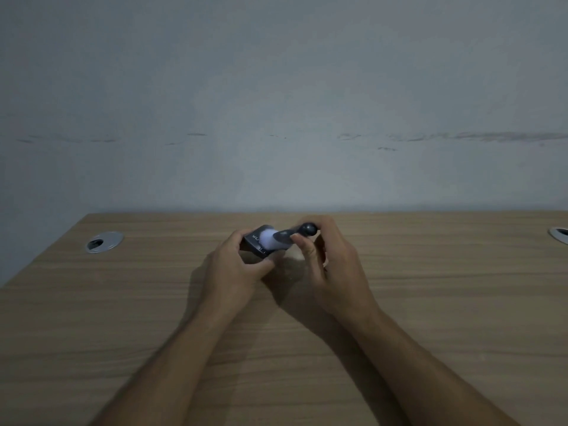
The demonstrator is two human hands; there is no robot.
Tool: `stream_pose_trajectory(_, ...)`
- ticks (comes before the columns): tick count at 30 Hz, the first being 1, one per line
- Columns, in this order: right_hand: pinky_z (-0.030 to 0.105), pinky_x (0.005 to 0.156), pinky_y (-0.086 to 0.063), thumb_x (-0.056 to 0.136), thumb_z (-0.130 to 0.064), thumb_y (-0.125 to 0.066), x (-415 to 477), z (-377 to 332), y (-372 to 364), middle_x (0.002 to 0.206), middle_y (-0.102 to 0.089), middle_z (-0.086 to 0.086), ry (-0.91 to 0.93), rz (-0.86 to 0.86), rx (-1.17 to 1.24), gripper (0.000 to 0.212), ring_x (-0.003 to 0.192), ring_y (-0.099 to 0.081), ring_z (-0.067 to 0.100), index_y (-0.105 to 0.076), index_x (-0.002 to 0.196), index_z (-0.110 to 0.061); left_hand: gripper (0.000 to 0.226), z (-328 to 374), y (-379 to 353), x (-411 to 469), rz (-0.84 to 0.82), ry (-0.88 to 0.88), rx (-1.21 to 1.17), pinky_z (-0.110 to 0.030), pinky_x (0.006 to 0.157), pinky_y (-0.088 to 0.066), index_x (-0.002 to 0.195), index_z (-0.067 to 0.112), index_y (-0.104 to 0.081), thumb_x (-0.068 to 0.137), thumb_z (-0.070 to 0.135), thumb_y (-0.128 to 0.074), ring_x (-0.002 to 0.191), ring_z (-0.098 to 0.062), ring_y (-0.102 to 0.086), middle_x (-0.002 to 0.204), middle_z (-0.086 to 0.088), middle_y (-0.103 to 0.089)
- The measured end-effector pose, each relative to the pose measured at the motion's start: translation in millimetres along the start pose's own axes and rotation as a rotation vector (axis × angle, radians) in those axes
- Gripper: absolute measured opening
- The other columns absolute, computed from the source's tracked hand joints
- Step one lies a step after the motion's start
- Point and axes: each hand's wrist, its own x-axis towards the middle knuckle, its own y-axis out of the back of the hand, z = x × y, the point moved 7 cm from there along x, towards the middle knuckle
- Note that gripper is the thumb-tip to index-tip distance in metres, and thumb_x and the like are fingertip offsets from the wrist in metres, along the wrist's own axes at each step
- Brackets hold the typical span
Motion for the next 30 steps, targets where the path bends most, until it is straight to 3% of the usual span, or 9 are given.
stream_pose_trajectory(2,0.01,0.071,-0.042,0.111,-0.017,-0.064,-1.5,-5.8,-9.7,0.103,-0.067,-0.01,0.025,-0.076,0.001,0.013,0.073,-0.06,-0.003,-0.065,0.124,-0.015,0.04,-2.8,-0.1,2.0,-0.011,0.007,-0.011,-0.008,0.061,-0.044,0.109,0.035,-0.068,0.079,0.026,-0.093,0.087,-0.002,-0.071,0.094,0.017,-0.074)
stream_pose_trajectory(6,0.009,0.075,-0.041,0.111,-0.022,-0.062,2.8,16.8,-2.2,0.104,-0.069,-0.008,-0.075,0.007,-0.021,0.011,0.076,-0.057,-0.012,-0.066,0.121,-0.018,0.042,-9.2,4.7,3.6,0.058,0.008,-0.103,-0.032,0.078,-0.061,0.112,0.032,-0.075,0.075,0.041,-0.093,0.093,-0.009,-0.077,0.097,0.013,-0.081)
stream_pose_trajectory(12,0.009,0.063,-0.038,0.11,-0.022,-0.065,3.3,9.6,10.5,0.075,-0.056,-0.019,-0.085,0.094,-0.007,0.01,0.064,-0.058,0.0,-0.065,0.115,-0.014,0.036,-5.8,0.9,2.6,0.017,0.001,-0.047,-0.017,0.072,-0.052,0.111,0.033,-0.073,0.08,0.031,-0.092,0.094,-0.007,-0.075,0.098,0.014,-0.079)
stream_pose_trajectory(14,0.009,0.062,-0.038,0.11,-0.023,-0.066,1.9,3.3,2.6,0.074,-0.055,-0.021,-0.043,0.031,-0.03,0.012,0.063,-0.057,-0.001,-0.067,0.115,-0.012,0.037,-8.4,-2.6,4.3,-0.012,0.014,-0.035,-0.013,0.069,-0.051,0.108,0.035,-0.071,0.077,0.028,-0.09,0.091,-0.009,-0.077,0.096,0.012,-0.079)
stream_pose_trajectory(17,0.006,0.068,-0.038,0.109,-0.028,-0.067,1.9,16.8,-3.0,0.087,-0.062,-0.021,-0.085,0.002,-0.072,0.014,0.07,-0.057,-0.012,-0.068,0.119,-0.017,0.037,-9.8,0.6,5.4,0.018,0.016,-0.079,-0.027,0.076,-0.06,0.107,0.033,-0.074,0.075,0.035,-0.093,0.09,-0.007,-0.078,0.095,0.012,-0.082)
stream_pose_trajectory(19,0.007,0.07,-0.038,0.109,-0.032,-0.067,4.3,28.3,5.0,0.099,-0.069,-0.014,-0.13,0.062,-0.08,0.014,0.071,-0.056,-0.013,-0.069,0.118,-0.022,0.038,-8.8,1.9,4.5,0.018,0.019,-0.13,-0.019,0.075,-0.058,0.11,0.03,-0.077,0.078,0.038,-0.096,0.088,0.002,-0.077,0.096,0.013,-0.083)
stream_pose_trajectory(21,0.008,0.067,-0.039,0.108,-0.031,-0.068,6.0,31.5,13.2,0.088,-0.065,-0.017,-0.159,0.123,-0.057,0.013,0.066,-0.056,-0.006,-0.069,0.116,-0.021,0.038,-7.4,1.0,3.3,0.007,0.022,-0.129,-0.008,0.07,-0.052,0.11,0.03,-0.078,0.078,0.04,-0.096,0.087,0.006,-0.075,0.096,0.015,-0.082)
stream_pose_trajectory(24,0.01,0.061,-0.036,0.108,-0.027,-0.07,6.3,18.0,13.5,0.068,-0.053,-0.021,-0.114,0.125,-0.035,0.012,0.058,-0.052,0.004,-0.068,0.114,-0.016,0.035,-8.5,-1.8,3.2,-0.002,0.041,-0.086,-0.013,0.068,-0.051,0.108,0.031,-0.077,0.077,0.036,-0.095,0.084,0.004,-0.075,0.092,0.015,-0.081)
stream_pose_trajectory(30,0.004,0.064,-0.038,0.104,-0.028,-0.077,6.5,24.8,5.8,0.069,-0.051,-0.025,-0.134,0.059,-0.076,0.015,0.066,-0.058,-0.011,-0.072,0.112,-0.016,0.036,-10.5,0.0,5.4,0.005,0.042,-0.125,-0.007,0.064,-0.051,0.105,0.029,-0.078,0.076,0.037,-0.097,0.08,0.008,-0.075,0.09,0.015,-0.082)
